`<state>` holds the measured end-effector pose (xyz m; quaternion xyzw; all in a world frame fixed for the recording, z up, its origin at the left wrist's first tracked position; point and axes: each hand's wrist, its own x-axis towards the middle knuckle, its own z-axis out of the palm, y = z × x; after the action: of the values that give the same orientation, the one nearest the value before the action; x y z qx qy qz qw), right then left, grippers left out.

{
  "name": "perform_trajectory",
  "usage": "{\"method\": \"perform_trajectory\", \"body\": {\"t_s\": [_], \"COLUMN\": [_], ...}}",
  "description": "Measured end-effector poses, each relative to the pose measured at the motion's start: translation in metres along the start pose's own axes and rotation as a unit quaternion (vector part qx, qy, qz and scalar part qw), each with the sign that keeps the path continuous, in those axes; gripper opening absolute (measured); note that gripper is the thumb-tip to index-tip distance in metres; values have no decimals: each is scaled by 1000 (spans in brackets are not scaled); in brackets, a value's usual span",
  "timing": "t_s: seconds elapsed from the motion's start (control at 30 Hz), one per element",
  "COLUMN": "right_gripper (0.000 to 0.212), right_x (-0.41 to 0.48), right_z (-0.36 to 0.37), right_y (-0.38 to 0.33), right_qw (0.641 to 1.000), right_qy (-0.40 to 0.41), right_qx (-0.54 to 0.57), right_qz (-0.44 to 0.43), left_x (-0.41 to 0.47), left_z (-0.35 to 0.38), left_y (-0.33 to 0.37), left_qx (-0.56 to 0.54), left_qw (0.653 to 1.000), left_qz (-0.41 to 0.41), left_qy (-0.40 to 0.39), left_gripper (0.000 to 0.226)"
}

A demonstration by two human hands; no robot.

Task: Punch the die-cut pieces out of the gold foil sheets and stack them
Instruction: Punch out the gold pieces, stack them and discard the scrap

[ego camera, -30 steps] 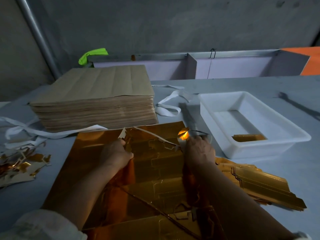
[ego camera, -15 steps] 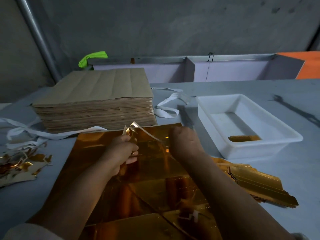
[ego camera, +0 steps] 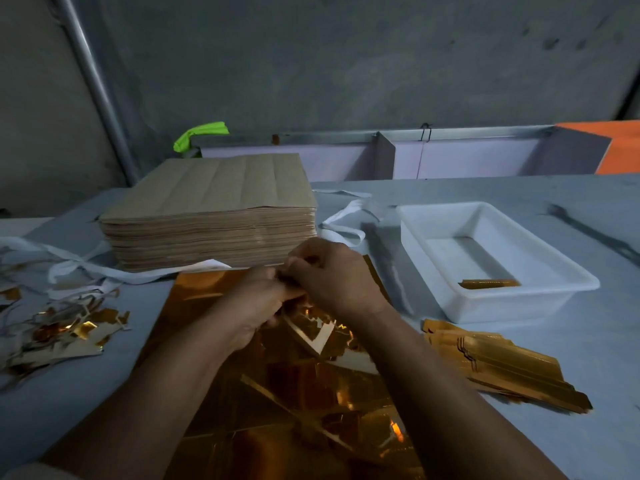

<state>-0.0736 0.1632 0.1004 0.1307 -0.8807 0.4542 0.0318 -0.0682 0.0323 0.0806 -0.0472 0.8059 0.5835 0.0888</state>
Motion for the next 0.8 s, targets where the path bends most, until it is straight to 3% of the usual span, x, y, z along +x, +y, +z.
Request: {"method": "perform_trajectory", "body": {"t_s": [0.07, 0.13, 0.2, 0.3, 0.43, 0.5, 0.6, 0.7, 0.8], "right_gripper": [55, 82, 77, 52, 23, 16, 18, 29, 45], "right_x": [0, -2, -3, -8, -11, -7, 3, 6, 10], "right_z": [-2, -5, -3, 15, 30, 25, 15, 7, 5], "right_y": [7, 12, 17, 23, 32, 33, 37, 33, 27], "right_qw": [999, 974, 941, 926, 960, 954, 939, 905, 832], "right_qy": [-12, -127, -234, -295, -213, -141, -28, 63, 111], "right_qx": [49, 188, 243, 234, 146, 205, 296, 391, 526], "right_qz": [-6, -5, -19, 8, 105, 165, 170, 153, 139], "left_x": [-2, -5, -7, -6, -8, -8, -7, -12, -16], "left_z": [-8, -13, -15, -12, -8, -7, -5, 7, 31], "left_y": [1, 6, 16, 34, 41, 35, 15, -4, -17], "left_qx": [-13, -65, -121, -216, -211, -192, -150, -170, -203], "left_qw": [1000, 996, 988, 970, 970, 974, 980, 984, 978], "left_qz": [11, 53, 88, 112, 120, 93, 27, -3, -4], "left_qy": [9, -15, -21, -13, 29, 79, 127, 53, -43], "left_gripper": [17, 26, 31, 35, 28, 25, 19, 18, 15]}}
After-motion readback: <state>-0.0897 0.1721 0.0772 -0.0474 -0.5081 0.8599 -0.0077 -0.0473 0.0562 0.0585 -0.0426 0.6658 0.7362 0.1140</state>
